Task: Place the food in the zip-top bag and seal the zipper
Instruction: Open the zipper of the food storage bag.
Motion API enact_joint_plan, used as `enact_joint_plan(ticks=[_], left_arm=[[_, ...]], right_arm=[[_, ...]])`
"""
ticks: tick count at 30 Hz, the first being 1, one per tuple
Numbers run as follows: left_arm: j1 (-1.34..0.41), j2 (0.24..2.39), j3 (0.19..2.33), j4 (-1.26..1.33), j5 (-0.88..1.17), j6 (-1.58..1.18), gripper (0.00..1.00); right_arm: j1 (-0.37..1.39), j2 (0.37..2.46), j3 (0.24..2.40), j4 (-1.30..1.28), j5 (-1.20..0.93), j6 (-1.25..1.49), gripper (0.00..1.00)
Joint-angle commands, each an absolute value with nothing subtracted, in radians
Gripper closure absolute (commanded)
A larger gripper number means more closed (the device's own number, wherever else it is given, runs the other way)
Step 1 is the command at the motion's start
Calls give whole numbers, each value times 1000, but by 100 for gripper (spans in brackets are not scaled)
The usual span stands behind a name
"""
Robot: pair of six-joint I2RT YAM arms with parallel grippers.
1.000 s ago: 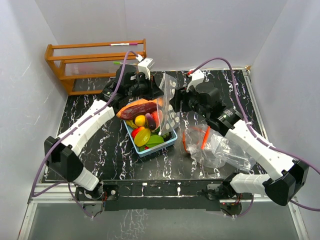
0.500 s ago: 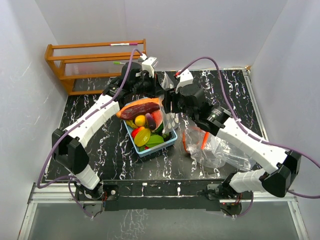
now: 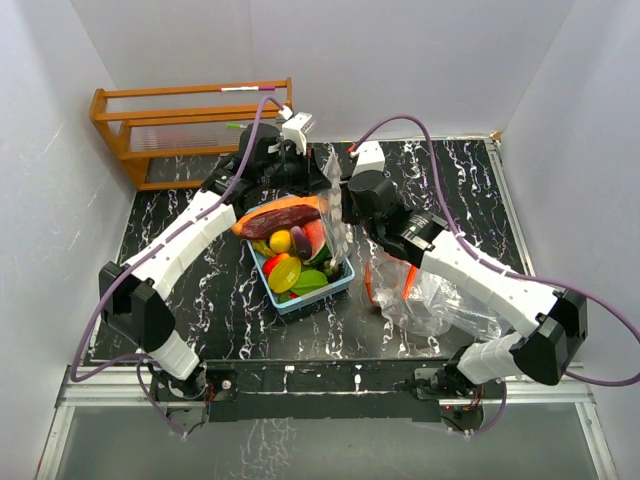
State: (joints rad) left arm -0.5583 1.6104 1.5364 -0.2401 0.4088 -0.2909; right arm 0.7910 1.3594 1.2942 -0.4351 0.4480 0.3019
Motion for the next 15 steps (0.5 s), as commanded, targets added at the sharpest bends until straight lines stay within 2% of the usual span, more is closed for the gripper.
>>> enact_joint_plan(ticks=[1,2,3,7,15], left_arm=[[-556,1512,1531,-234,446,-292,100],[-557,1507,1524,-237,444,-288,100],[-557,1501,1515,-239,442,-283,100],[-556,1490,1478,-265,370,-242,100],[-556,1496,1534,-449,75,-96,100]], right_arm=[[795,1391,1296,-384,580,316,86],[795,1394,1299,-400,640,341,92],[795,1392,1303,-416,709,371,92],[793,1348,1292,-406,839,387,92],[793,1281,1263,-456,1147,410,92]])
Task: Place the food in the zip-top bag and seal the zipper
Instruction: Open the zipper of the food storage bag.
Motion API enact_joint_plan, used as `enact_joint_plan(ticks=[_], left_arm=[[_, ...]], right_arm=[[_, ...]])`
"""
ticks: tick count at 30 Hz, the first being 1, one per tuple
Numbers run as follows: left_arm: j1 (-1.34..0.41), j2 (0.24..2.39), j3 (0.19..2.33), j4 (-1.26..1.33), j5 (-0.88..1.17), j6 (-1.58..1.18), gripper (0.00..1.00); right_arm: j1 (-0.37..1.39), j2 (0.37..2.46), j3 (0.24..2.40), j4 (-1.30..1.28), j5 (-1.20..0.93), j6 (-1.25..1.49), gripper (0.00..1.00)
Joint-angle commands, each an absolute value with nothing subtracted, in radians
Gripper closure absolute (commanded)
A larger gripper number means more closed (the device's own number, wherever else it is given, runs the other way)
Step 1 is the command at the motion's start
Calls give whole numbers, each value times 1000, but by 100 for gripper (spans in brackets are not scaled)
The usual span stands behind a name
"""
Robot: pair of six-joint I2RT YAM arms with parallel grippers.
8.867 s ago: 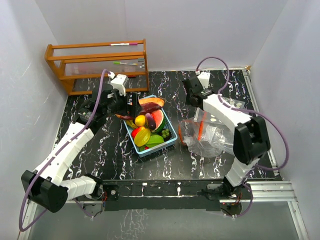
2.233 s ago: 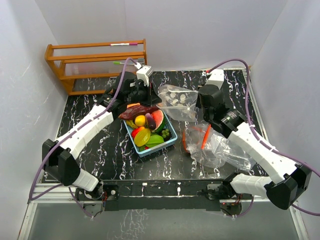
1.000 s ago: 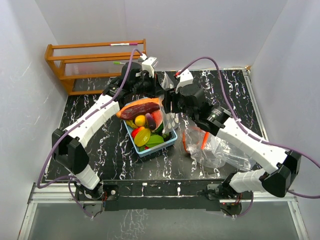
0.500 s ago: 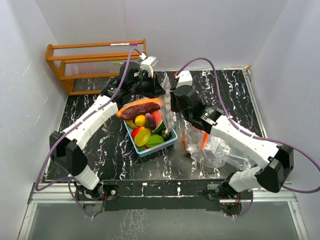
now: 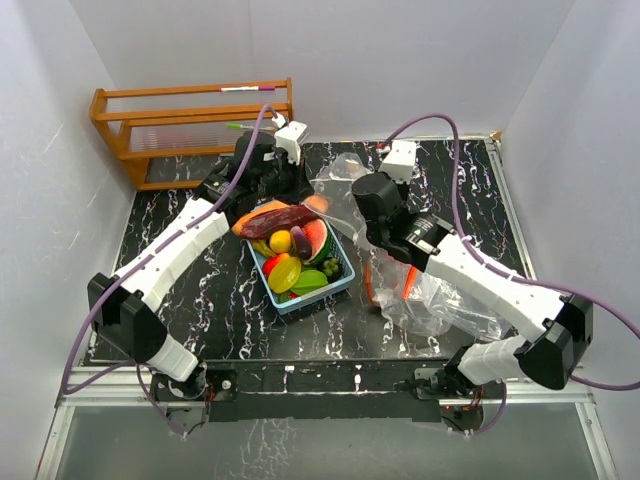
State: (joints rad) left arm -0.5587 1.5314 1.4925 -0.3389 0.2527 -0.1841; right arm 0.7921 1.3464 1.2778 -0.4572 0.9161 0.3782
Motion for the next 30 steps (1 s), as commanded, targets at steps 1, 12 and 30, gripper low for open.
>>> enact_joint_plan(ticks=[1,12,30], left_arm=[[-556,1492,1538,-459,50,-86,100],[-557,1485,1539,-445,19,-106,100],[-556,1664,1658,-352,3,-120,100]], right_arm=[[793,1273,1258,-458,1164,410,92],[792,1296,1261,-432,924,317,82],[793,1177,1283,-347,470,294,26]])
